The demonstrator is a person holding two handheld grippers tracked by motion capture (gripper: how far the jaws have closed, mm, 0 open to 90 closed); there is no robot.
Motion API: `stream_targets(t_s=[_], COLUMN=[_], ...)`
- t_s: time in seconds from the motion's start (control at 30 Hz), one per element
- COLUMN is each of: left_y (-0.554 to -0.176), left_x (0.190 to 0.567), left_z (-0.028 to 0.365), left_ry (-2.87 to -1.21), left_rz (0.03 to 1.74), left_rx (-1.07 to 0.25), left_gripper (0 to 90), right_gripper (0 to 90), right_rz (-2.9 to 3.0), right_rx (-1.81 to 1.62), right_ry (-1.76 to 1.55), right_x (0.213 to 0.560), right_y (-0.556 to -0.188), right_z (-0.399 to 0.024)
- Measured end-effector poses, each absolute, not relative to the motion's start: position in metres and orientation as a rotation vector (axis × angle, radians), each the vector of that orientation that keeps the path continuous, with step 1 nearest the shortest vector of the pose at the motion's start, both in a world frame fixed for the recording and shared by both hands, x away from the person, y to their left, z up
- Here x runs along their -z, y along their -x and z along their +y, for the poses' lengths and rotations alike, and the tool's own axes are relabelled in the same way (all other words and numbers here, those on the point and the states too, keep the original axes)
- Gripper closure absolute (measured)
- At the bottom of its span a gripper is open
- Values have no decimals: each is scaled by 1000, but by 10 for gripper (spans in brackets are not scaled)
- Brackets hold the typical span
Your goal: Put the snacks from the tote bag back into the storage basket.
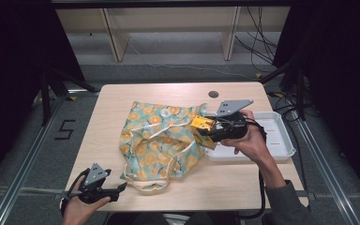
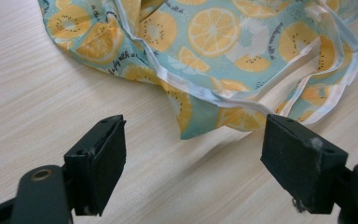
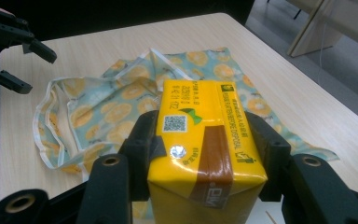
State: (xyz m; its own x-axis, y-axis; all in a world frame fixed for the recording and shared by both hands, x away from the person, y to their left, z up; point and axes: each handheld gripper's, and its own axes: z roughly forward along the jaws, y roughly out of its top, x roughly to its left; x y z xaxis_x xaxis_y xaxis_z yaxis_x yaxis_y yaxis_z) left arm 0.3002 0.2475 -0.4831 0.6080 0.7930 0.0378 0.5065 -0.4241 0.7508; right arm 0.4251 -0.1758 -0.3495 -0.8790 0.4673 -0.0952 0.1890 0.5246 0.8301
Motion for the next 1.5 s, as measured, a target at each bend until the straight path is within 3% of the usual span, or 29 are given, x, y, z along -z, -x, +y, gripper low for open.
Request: stream_targets(t_s=[0.83, 1.5], left_y=[-300, -300], left_x=[484, 484], left_z=[246, 246], left_ry=[-2083, -2107], left_rz=[1047, 1047], left_rx=[-507, -496], left_gripper=[214, 214], right_gripper=[523, 522], right_rz=[2459, 2491], right_rx=[-1252, -1226], right_ry=[-743, -754], right_x=[380, 407], right_y=[-450, -464], right_z=[-226, -224])
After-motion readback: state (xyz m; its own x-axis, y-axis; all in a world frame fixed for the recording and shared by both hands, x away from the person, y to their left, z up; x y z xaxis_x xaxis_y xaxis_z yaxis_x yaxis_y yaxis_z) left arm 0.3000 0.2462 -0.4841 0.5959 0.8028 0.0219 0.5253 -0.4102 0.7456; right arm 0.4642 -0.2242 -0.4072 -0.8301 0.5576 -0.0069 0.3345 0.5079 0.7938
